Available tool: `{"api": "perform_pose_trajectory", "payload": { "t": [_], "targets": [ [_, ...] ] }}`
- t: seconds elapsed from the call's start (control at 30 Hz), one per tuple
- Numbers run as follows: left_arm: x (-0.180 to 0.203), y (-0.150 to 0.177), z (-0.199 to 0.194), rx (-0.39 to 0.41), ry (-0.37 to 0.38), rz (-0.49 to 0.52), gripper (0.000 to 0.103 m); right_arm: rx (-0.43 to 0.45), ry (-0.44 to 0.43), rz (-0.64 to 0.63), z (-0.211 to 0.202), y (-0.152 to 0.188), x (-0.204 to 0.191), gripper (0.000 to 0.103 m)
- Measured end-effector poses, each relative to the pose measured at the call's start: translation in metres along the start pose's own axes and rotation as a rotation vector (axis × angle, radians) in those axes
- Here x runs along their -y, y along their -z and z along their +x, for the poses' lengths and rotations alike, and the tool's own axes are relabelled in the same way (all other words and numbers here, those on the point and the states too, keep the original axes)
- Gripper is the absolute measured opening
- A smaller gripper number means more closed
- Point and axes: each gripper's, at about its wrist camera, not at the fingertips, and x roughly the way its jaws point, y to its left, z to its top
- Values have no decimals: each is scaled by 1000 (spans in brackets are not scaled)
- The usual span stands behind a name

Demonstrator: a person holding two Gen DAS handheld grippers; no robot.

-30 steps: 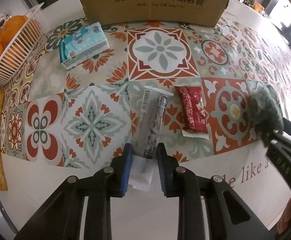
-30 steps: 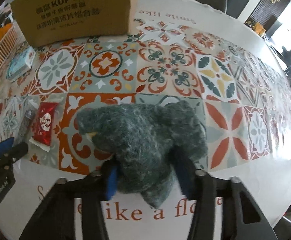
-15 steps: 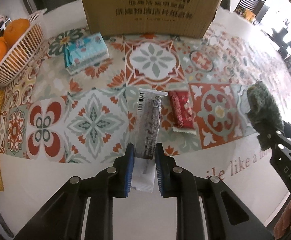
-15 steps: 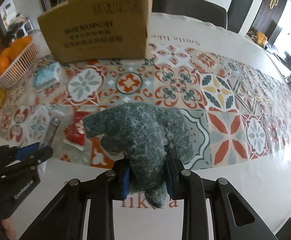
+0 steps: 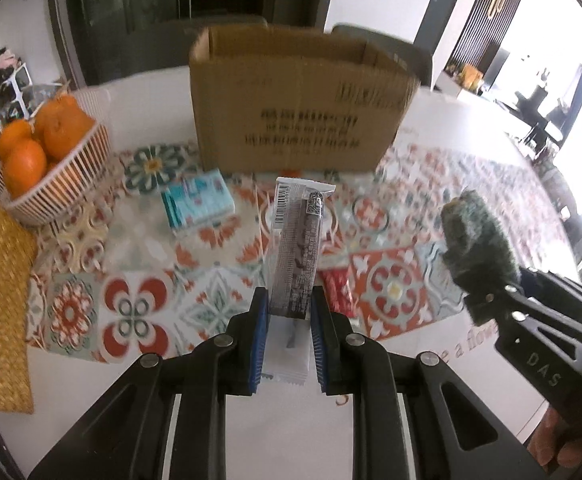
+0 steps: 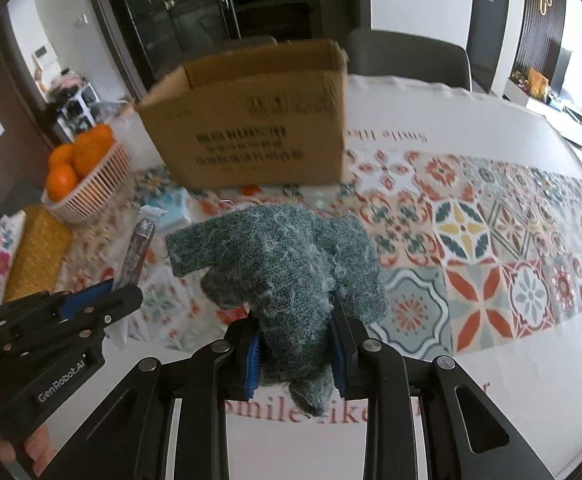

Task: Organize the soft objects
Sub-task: 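Close the right tool on the green plush while the left tool closes on the clear tube packet, then lift the green plush and tube packet and carry both over the box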

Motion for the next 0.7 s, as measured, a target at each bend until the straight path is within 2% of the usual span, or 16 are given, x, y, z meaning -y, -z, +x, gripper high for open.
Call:
{"api": "perform_pose_trajectory", "payload": {
  "t": [0.4,0.7],
  "targets": [
    [-9,-52,-39,145,-3,50,21,113,-67,-7,-25,-45,-21,29],
    [-9,-98,-51,201,-8,83,21,191,-96,-12,-36,-90,-25,29]
  ]
}}
